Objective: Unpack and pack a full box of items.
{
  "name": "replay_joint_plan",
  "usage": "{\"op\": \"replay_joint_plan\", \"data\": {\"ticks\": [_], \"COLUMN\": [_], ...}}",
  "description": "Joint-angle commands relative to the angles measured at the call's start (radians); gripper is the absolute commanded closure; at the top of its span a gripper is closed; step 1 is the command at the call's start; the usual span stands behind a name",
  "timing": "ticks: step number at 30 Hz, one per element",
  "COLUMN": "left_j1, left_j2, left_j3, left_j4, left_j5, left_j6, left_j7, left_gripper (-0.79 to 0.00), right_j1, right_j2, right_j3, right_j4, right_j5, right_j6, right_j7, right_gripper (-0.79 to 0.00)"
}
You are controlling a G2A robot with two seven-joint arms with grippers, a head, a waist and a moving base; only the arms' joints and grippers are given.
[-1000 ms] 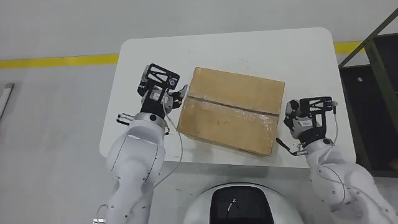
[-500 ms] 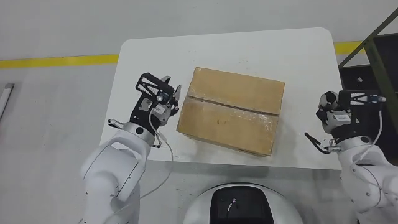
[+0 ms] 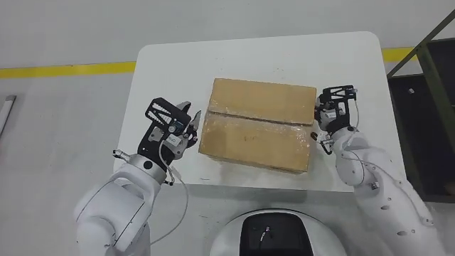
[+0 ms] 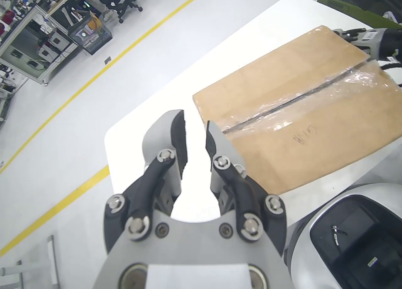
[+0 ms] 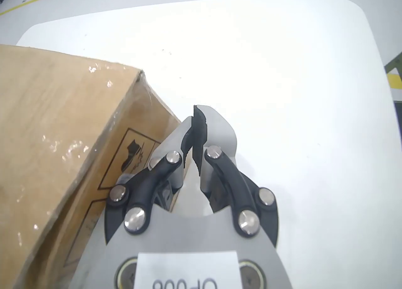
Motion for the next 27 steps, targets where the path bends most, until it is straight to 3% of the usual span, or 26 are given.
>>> {"op": "replay_joint_plan", "data": {"ticks": [1, 4, 7, 14, 17, 23, 24, 25, 26, 27], "left_j1": [0.000, 0.000, 0.000, 0.000, 0.004, 0.018, 0.022, 0.024, 0.024, 0.024], "left_j2": [0.000, 0.000, 0.000, 0.000, 0.002, 0.006, 0.006, 0.006, 0.006, 0.006], "left_j3": [0.001, 0.001, 0.001, 0.001, 0.005, 0.007, 0.005, 0.003, 0.003, 0.003], "left_j4": [0.000, 0.000, 0.000, 0.000, 0.001, -0.016, -0.016, -0.016, -0.016, -0.016], "left_j5": [-0.001, -0.001, -0.001, -0.001, 0.025, 0.077, 0.074, 0.071, 0.071, 0.071], "left_j6": [0.001, 0.001, 0.001, 0.001, 0.034, 0.097, 0.109, 0.115, 0.115, 0.115], "left_j7": [0.000, 0.000, 0.000, 0.000, 0.060, 0.133, 0.143, 0.145, 0.145, 0.145], "left_gripper": [-0.785, -0.785, -0.785, -0.785, -0.785, -0.785, -0.785, -0.785, -0.785, -0.785], "right_j1": [0.028, 0.031, -0.032, -0.312, -0.420, -0.536, -0.551, -0.564, -0.572, -0.572], "right_j2": [-0.004, -0.006, 0.000, 0.029, 0.037, 0.042, 0.043, 0.045, 0.045, 0.045], "right_j3": [-0.017, -0.009, 0.035, 0.213, 0.306, 0.449, 0.466, 0.481, 0.486, 0.486], "right_j4": [0.017, -0.012, -0.133, -0.547, -0.665, -0.674, -0.674, -0.674, -0.674, -0.674], "right_j5": [-0.010, -0.008, -0.022, -0.171, -0.180, -0.055, -0.049, -0.059, -0.061, -0.061], "right_j6": [0.007, 0.034, 0.055, -0.007, -0.070, -0.209, -0.235, -0.259, -0.271, -0.271], "right_j7": [-0.007, -0.016, -0.015, 0.061, 0.093, 0.018, 0.008, -0.004, -0.012, -0.012], "right_gripper": [0.000, 0.000, 0.000, 0.000, 0.000, 0.000, -0.022, -0.148, -0.332, -0.007]}}
